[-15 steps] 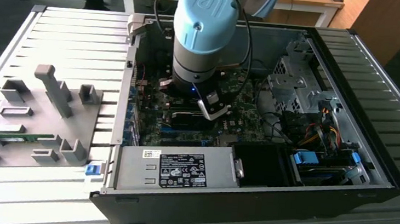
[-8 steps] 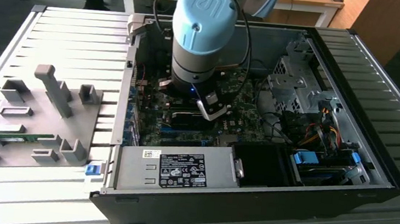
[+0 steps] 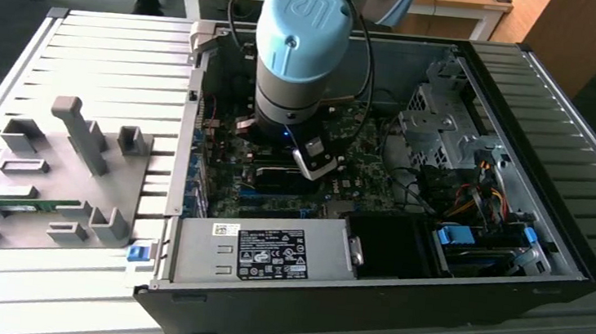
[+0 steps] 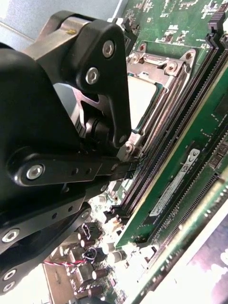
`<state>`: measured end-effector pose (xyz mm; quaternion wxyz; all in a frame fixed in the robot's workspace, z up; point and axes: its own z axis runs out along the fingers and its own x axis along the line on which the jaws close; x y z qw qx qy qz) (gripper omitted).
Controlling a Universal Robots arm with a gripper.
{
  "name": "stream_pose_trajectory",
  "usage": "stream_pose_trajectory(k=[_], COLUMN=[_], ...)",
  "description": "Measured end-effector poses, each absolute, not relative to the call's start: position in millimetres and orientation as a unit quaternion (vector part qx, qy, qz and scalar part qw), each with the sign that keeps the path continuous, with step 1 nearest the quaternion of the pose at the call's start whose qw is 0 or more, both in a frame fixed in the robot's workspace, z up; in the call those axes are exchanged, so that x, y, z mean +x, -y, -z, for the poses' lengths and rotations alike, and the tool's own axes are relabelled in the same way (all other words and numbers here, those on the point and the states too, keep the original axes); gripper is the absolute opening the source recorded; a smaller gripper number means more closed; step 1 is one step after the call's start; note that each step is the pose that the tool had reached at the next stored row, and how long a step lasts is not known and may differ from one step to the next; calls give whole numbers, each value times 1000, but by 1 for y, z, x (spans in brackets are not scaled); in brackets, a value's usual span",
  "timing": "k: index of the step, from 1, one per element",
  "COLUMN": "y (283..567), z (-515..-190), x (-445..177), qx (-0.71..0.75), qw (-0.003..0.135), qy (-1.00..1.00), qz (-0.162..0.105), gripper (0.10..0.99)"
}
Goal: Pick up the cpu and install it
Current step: 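Install the second cpu locking lever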
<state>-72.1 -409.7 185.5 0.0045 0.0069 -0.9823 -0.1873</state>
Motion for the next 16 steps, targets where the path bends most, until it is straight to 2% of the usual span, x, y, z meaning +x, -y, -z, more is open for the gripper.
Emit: stream_pose_trajectory(k=[16], y=[410], z=[-201], x=[-72], qx=[7], qw=[5], qy=[982], qz=[187], gripper=[106])
